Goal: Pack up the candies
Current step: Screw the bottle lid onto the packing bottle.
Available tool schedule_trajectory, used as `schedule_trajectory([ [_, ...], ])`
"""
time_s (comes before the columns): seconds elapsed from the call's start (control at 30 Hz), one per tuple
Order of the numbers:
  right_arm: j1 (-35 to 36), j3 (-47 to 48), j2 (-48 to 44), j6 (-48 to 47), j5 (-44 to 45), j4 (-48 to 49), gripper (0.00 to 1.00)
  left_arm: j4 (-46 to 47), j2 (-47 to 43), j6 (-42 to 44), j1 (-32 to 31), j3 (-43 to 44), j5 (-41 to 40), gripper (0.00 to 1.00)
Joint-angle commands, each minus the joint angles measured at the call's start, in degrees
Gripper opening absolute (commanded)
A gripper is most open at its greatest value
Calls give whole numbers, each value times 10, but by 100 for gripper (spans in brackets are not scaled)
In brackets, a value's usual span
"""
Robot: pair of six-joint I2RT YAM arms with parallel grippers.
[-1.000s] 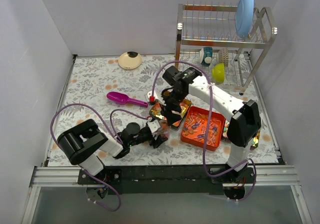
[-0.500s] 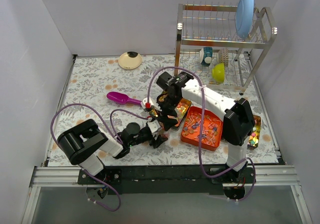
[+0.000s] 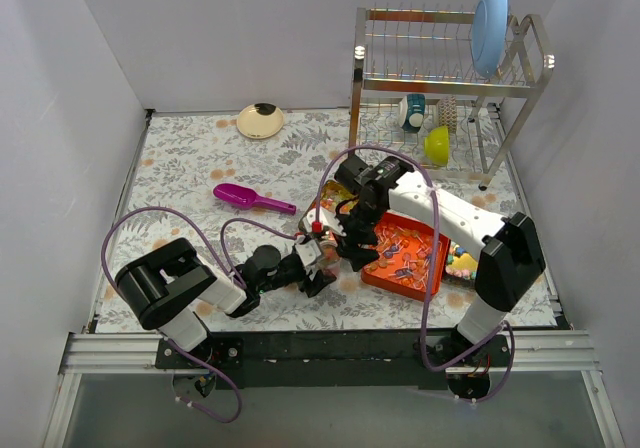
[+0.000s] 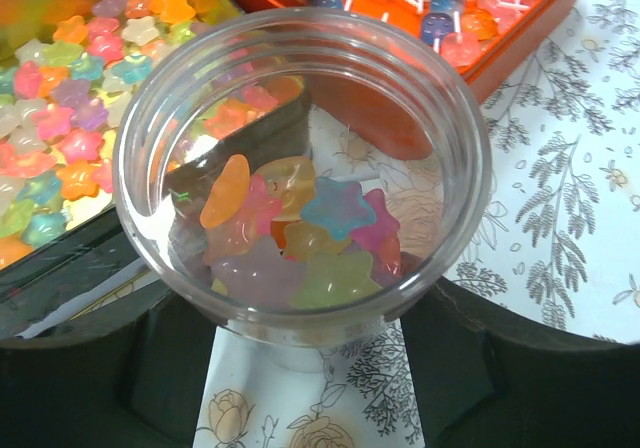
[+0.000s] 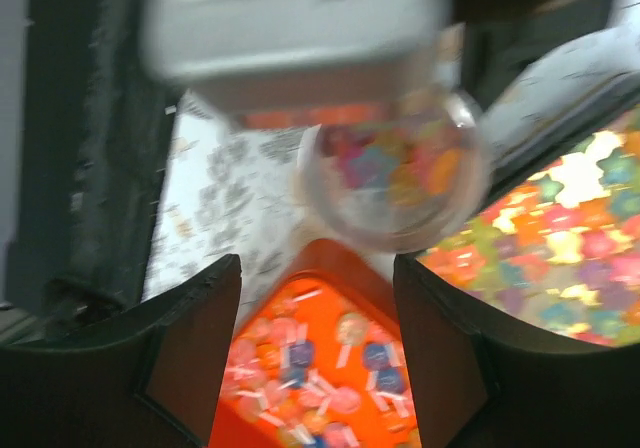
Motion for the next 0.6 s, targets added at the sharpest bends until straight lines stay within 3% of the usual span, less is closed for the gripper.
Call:
schedule_trajectory([
  [0.0,5,-32,-50,12,-22,-77,69,-75,16,-8,12,-6,-45,0],
  [0.17,-13,-15,-46,13,-20,-72,68,-77,15,-6,12,-6,-38,0],
  [0.57,-11,184,100,7,-58,-69,68,-80,11,-4,12,-8,-30,0],
])
